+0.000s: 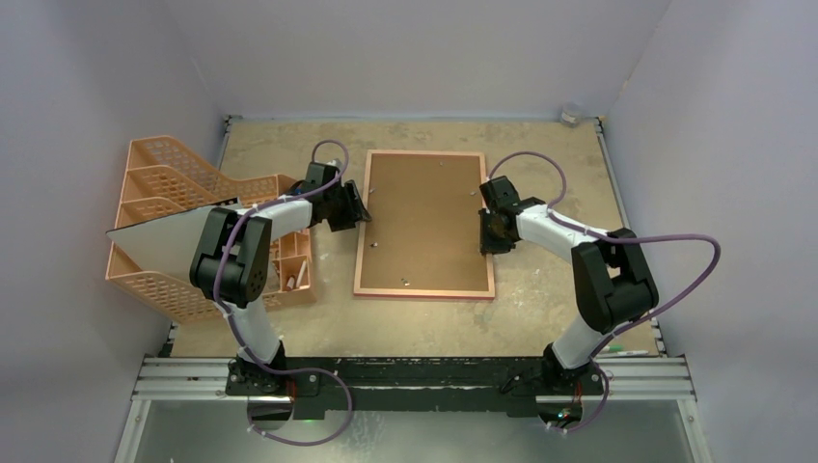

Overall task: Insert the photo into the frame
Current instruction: Install the photo frame at the center of the board.

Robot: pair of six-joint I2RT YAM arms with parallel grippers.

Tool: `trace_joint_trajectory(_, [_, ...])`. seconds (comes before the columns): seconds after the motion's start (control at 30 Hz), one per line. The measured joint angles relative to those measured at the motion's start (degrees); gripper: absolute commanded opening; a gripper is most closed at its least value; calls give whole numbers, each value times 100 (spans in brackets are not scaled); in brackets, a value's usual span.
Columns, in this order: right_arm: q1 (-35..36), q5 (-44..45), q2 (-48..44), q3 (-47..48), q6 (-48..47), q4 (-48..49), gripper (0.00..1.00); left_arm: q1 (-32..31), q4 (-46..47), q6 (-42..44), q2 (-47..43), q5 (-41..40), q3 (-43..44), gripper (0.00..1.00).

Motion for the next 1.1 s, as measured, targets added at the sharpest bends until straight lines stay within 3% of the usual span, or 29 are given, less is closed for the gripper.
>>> trace_joint_trajectory(0.07, [-2, -7, -4, 0, 17, -15, 22, 0, 0, 0, 0, 0, 0, 51])
trace_joint_trajectory(0.17, [-15, -20, -17, 4, 70, -44, 44, 0, 0, 0, 0, 0, 0, 52])
trace_joint_trajectory(0.3, [-11, -24, -28, 63, 275, -149, 61, 0, 2, 0, 0, 0, 0, 52])
trace_joint_trajectory(0.6, [59, -188, -363, 629, 417, -258, 64, 0, 7, -2, -11, 4, -2, 53])
trace_joint_trajectory(0.8, [625, -313, -330, 704, 595, -153, 65, 0, 31, 0, -22, 2, -26, 53])
trace_joint_trajectory(0.97, [782, 42, 101, 1088, 667, -323, 83, 0, 31, -2, -22, 0, -26, 53])
trace_joint_trajectory(1.1, [636, 767, 767, 1919, 614, -479, 86, 0, 28, -2, -22, 0, -26, 53])
